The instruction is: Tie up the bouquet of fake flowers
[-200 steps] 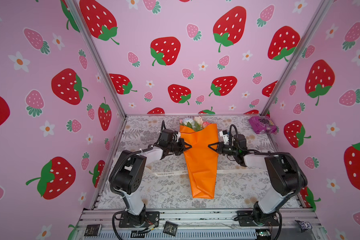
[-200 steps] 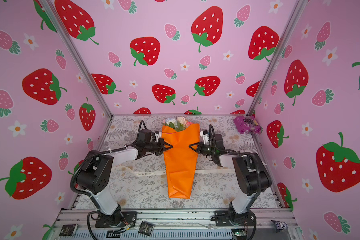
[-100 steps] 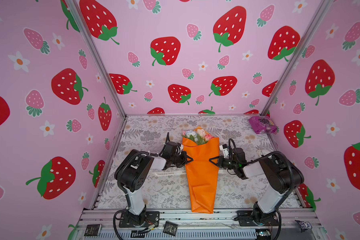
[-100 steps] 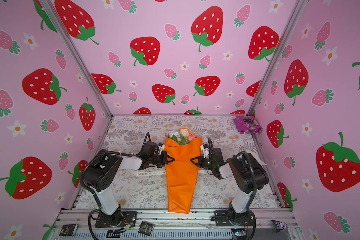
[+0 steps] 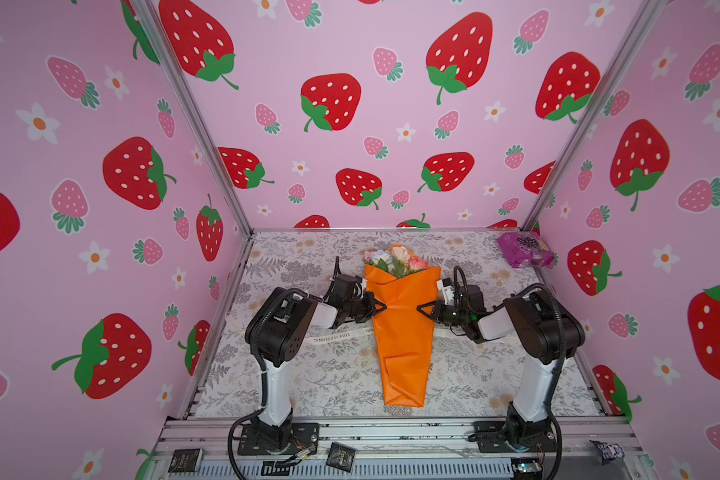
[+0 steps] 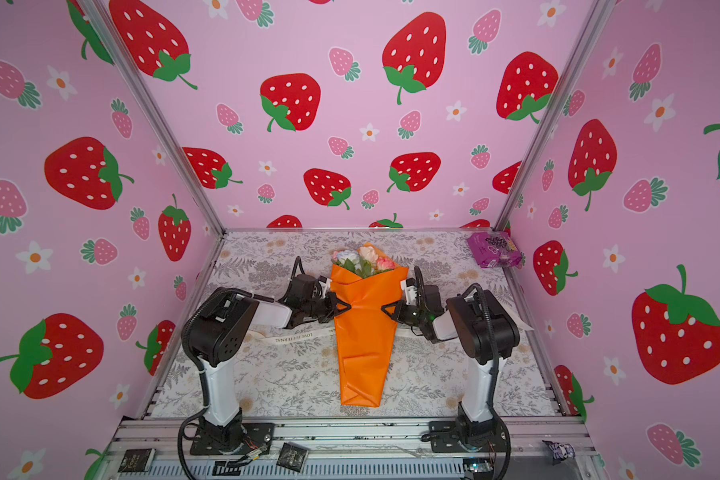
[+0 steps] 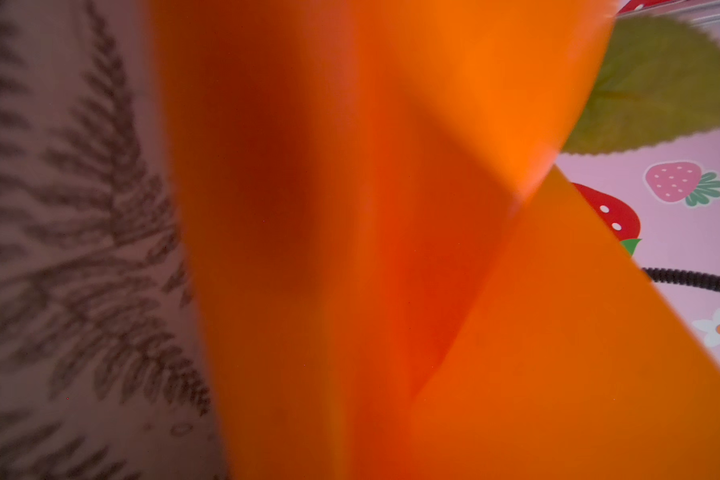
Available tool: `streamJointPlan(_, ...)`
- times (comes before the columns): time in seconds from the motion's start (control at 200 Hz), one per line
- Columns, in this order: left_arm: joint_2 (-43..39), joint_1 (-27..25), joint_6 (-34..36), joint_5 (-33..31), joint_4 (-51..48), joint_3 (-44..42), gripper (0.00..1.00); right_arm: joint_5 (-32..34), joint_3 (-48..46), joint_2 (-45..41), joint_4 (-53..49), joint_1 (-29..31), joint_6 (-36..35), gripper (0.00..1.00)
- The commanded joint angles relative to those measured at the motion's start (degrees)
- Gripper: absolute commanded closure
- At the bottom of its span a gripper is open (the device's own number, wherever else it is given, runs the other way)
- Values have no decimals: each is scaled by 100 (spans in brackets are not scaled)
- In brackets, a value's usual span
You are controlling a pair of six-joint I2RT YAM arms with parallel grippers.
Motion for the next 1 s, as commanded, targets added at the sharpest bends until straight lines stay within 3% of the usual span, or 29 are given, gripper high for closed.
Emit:
streamJointPlan(0.0,66,199,-36,-208,-32,108,100,54,135,22,-292,-124,-150,100)
streamJointPlan(0.44,-80,233,48,-230,-237,121,100,128,486,54,-951,-212,-452,100)
streamJointPlan(0.5,-129,230,28,-405,-282,6,86,188,503,85,-1113,-221,-492,98)
streamJointPlan(0.625,-292,258,178,-470,-594,-64,80,265,430,-118,-1290,-255,-534,93)
streamJointPlan(0.71,-410,263,281,-564,-721,-115,79,273,443,-259,-1372,-274,-600,95)
streamJointPlan(0.755,-406,266,281,-481,-706,-83,74,264,483,-275,-1405,-287,-600,88)
streamJointPlan(0.835,-412,271,252,-306,-536,-64,90,65,609,-217,-1466,-300,-599,89)
streamJointPlan(0.92,-398,271,247,-301,-674,34,79,89,648,-206,-1482,-308,-581,89)
streamJointPlan(0.995,-337,277,195,-227,-617,78,78,-61,725,-152,-1475,-318,-556,92)
